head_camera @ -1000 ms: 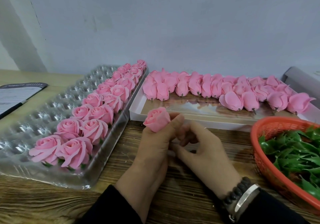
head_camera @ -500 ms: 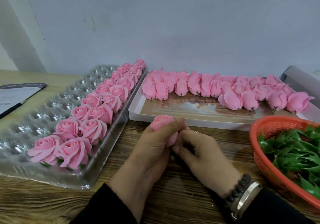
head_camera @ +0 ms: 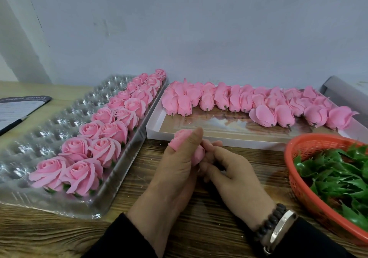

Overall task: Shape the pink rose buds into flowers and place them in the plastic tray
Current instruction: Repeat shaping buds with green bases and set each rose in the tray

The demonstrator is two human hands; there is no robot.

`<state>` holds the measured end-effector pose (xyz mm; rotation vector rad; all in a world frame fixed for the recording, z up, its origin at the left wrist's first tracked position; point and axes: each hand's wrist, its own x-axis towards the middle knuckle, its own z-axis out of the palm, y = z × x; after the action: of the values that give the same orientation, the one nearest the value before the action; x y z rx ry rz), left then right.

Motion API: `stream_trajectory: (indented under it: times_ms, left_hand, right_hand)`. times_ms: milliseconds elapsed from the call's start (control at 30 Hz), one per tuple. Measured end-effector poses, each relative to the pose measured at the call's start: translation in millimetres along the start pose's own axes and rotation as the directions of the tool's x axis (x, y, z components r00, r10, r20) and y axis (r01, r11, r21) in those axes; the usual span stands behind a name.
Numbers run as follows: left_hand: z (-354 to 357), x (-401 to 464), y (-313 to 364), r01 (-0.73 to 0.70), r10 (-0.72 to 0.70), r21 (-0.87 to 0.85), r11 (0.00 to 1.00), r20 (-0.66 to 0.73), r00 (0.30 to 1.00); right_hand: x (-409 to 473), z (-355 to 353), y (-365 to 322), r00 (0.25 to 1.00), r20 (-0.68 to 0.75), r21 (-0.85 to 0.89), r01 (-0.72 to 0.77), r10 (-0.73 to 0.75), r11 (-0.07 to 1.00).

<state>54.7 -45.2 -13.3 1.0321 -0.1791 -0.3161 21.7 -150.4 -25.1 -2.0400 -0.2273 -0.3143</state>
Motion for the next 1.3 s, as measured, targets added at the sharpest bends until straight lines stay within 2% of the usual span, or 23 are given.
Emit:
stream_trajectory:
  times_ms: [167,267,333,400,533,667,767,833,900,967,1000,1100,1200,1267,1300]
  left_hand:
    - [4,-2,-2,-0.042,0.043,0.038,0.998,-0.042,0.998]
    - [5,-2,-1,-0.152,0.159,0.06,0.987,-0.146,0.976]
    - [3,1,0,-0.211,0.223,0.075,0.975,-0.219,0.95]
    - [2,2,-1,-0.216,0.228,0.075,0.974,-0.26,0.938]
    - [8,-2,-3,-0.176,0.169,-0.03,0.984,-0.166,0.972]
    - [8,-2,-6,-0.105,0.095,-0.116,0.988,-0.088,0.991]
    - [5,-1,-7,-0.011,0.006,-0.1,0.995,-0.044,0.999]
    - [0,1,-4,0.074,-0.071,-0.108,0.991,0.028,0.997]
    - [-3,1,1,0.143,-0.136,-0.096,0.985,0.074,0.988]
    - [-6,1,3,0.128,-0.125,-0.049,0.991,0.054,0.991]
    - [-6,1,5,0.094,-0.093,-0.025,0.995,0.041,0.995]
    - [-8,1,7,-0.12,0.125,0.185,0.975,-0.018,0.992]
    - [-12,1,9,-0.289,0.335,0.541,0.79,0.013,0.942]
    - [-14,1,9,-0.283,0.358,0.696,0.66,0.039,0.933]
    - [-14,2,9,-0.257,0.333,0.724,0.64,0.04,0.942]
  right_hand:
    - [1,0,0,0.999,0.017,0.075,-0.041,0.04,0.996]
    - [2,0,1,0.995,-0.103,0.026,-0.003,0.005,1.0]
    - [3,-1,0,0.986,-0.166,0.073,0.016,-0.004,0.997]
    - [2,0,-1,0.987,-0.161,0.129,0.018,0.003,0.991]
    - [2,6,-3,0.995,-0.095,0.148,-0.019,0.034,0.989]
    - [4,5,-7,0.994,-0.061,0.28,-0.073,0.094,0.957]
    - [4,2,-8,0.994,-0.033,0.327,-0.087,0.103,0.941]
    - [4,-3,-6,0.99,0.043,0.392,-0.139,0.133,0.909]
    - [4,-5,-3,0.968,0.183,0.545,-0.247,0.174,0.801]
    - [4,-7,-2,0.939,0.278,0.657,-0.341,0.204,0.672]
    - [4,-8,-2,0.939,0.273,0.657,-0.341,0.21,0.673]
    - [5,-9,0,0.982,0.05,0.476,-0.182,0.18,0.86]
    - [5,-12,-1,0.983,-0.142,0.377,-0.057,0.118,0.924]
    - [3,-12,-4,0.991,-0.128,0.32,-0.007,0.05,0.947]
    - [1,-12,-4,0.996,-0.091,0.304,0.01,0.019,0.953]
